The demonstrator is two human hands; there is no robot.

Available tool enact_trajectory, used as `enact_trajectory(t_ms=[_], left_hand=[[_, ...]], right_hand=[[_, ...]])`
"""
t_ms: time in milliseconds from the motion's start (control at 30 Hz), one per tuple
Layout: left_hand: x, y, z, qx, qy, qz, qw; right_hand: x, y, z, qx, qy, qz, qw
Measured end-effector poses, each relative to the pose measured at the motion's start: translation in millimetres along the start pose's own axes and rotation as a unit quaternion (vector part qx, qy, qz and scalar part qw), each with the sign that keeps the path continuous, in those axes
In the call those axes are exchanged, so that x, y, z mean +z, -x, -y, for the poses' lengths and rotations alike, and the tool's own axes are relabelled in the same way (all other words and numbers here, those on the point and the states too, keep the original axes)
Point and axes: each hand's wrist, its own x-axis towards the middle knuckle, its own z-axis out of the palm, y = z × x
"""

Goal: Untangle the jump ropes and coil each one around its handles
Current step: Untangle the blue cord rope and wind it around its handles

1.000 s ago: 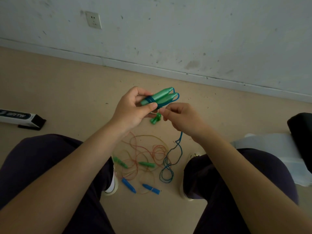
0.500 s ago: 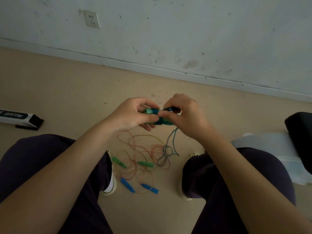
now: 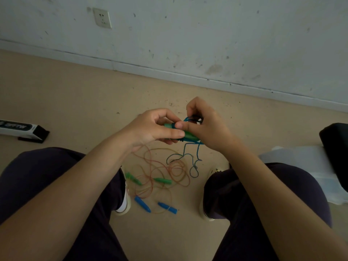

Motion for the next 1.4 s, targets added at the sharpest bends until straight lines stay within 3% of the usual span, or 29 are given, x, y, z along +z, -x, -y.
enact_trajectory(t_ms=[267,467,833,967,1067,1200,1400], left_hand=[[1,-3,3,0.031,-0.024,-0.005,0.999],[0,-3,4,0.031,-0.03,-0.009,0.999],[1,0,-1,0.076,0.023,-0.034,0.996],[1,-3,-1,0.079,0.057,-0.072,0.993],[-2,-4,-2,0.083,0.101,-0.102,0.986],[0,-4,-1,0.074,0.125,-0.122,0.982],[-8,-10,2,0.074,0.108,-0.225,0.966]], right_hand=[[0,-1,-4,0.04,-0.026,0.02,0.999],[4,1,-4,0.034,-0.036,-0.015,0.999],[-1,-2,-5,0.119,-0.206,0.038,0.971],[-4,0,-1,0.118,-0.284,0.102,0.946],[1,3,-2,0.128,-0.271,0.12,0.946],[7,2,-7,0.117,-0.149,0.086,0.978],[10,3,3,0.082,-0.083,0.064,0.991]])
